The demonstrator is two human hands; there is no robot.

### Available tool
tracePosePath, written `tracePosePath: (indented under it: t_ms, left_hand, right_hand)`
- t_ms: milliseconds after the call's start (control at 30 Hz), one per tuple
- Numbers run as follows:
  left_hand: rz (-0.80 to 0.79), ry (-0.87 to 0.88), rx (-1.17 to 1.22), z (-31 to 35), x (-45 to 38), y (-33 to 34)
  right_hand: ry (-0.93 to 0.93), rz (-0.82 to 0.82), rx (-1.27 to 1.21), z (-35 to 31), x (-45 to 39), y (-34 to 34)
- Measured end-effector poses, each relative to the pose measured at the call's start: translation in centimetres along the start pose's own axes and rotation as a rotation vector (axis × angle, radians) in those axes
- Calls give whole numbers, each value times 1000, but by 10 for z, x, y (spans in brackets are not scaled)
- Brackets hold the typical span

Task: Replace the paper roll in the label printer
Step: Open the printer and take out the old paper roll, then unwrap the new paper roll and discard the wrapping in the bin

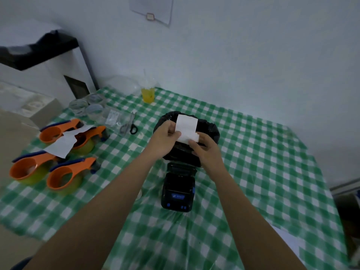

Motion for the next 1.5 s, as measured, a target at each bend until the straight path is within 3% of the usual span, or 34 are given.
tracePosePath:
  t_ms: [233, 367, 467, 533, 667, 767, 933, 1100, 1167, 1267, 1400, 1500]
  left_hand:
    - [48, -77, -1, -8, -39, -5]
    - [38, -130, -55, -33, -45, -9]
    - [32, -160, -72, -59, -40, -15]
    - [8, -199, -86, -83, -32, -19]
    - [-80, -285, -212, -142, -3, -18]
    - [-183, -316, -392, -177, 24, -12]
    - [-487, -334, -584, -209, 65, 12]
    - [-403, -258, -760, -206, 69, 16]
    - [-365, -235, -713, -199, 67, 13]
    - [-225, -205, -426, -169, 62, -1]
    - [-177, -171, 51, -123, 56, -13]
    - [-178, -159, 249, -96, 53, -12]
  right_hand:
    - [-44, 156, 86, -4, -41, 1]
    - [-74, 288, 360, 3, -76, -8]
    - [110, 84, 751, 31, -95, -4]
    - [119, 4, 952, 42, -90, 5]
    - [-141, -67, 891, 43, -58, 39]
    - [-140, -185, 847, 64, -30, 63]
    - [-112, -332, 809, 95, 9, 87]
    - [-109, -343, 817, 106, 31, 85]
    - [-97, -324, 808, 102, 33, 78]
    - [-4, -239, 682, 90, 33, 66]
    - [191, -165, 283, 70, 37, 55]
    - [250, -159, 11, 50, 43, 53]
Point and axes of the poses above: each hand's wrist, its own x-axis away from the middle knuckle, its own y-axis out of the palm, z = x × y, the point moved 6 cm from there along -x, towards the middle knuckle, and after that the axes turned 7 degrees about -x, right-handed, at the moved point
